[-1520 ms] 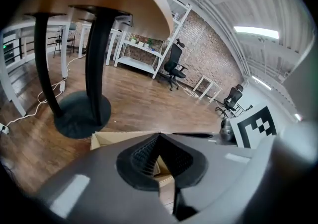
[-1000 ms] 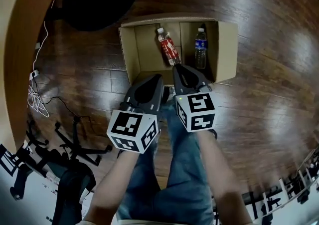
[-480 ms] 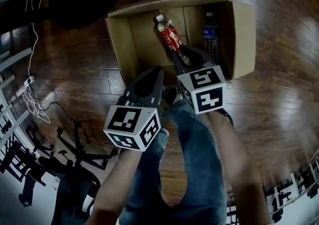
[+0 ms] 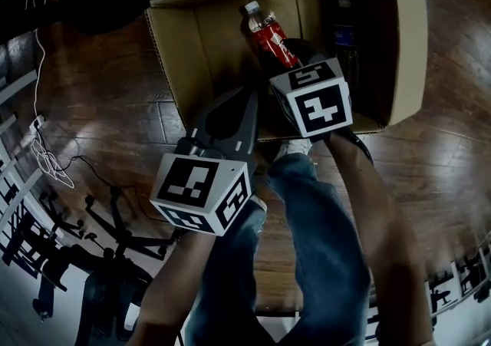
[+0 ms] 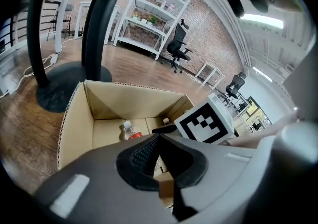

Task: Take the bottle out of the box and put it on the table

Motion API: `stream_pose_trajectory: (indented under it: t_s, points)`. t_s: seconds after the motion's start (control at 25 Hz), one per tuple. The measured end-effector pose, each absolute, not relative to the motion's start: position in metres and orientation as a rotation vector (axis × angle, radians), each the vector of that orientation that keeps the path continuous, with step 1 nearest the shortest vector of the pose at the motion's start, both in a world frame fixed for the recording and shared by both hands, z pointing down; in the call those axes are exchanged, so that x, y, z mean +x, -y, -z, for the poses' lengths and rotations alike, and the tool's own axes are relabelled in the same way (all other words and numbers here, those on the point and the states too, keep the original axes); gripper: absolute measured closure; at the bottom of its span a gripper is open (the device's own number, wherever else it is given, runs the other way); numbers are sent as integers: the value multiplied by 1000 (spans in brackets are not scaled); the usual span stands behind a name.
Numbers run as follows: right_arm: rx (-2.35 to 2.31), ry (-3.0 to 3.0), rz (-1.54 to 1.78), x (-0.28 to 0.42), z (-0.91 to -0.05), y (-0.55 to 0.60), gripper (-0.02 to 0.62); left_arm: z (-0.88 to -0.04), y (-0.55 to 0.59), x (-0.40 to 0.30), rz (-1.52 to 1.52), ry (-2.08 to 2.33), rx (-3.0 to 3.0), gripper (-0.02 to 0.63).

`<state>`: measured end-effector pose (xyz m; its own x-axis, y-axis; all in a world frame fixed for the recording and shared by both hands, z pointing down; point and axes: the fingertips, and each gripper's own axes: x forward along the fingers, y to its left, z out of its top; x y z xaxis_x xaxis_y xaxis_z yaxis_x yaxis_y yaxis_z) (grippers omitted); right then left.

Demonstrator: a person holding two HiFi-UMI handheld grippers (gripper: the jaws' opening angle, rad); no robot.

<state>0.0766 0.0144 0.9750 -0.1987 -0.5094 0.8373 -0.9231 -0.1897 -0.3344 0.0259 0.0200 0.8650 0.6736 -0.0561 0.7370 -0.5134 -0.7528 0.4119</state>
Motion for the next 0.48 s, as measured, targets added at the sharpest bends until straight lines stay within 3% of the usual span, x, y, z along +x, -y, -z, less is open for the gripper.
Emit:
stream_pose_trajectory:
  t_s: [0.48]
  points:
    - [1520,1545,-1429,72,-1056,-4,324,-906,-24,24,-950,423,2252,611]
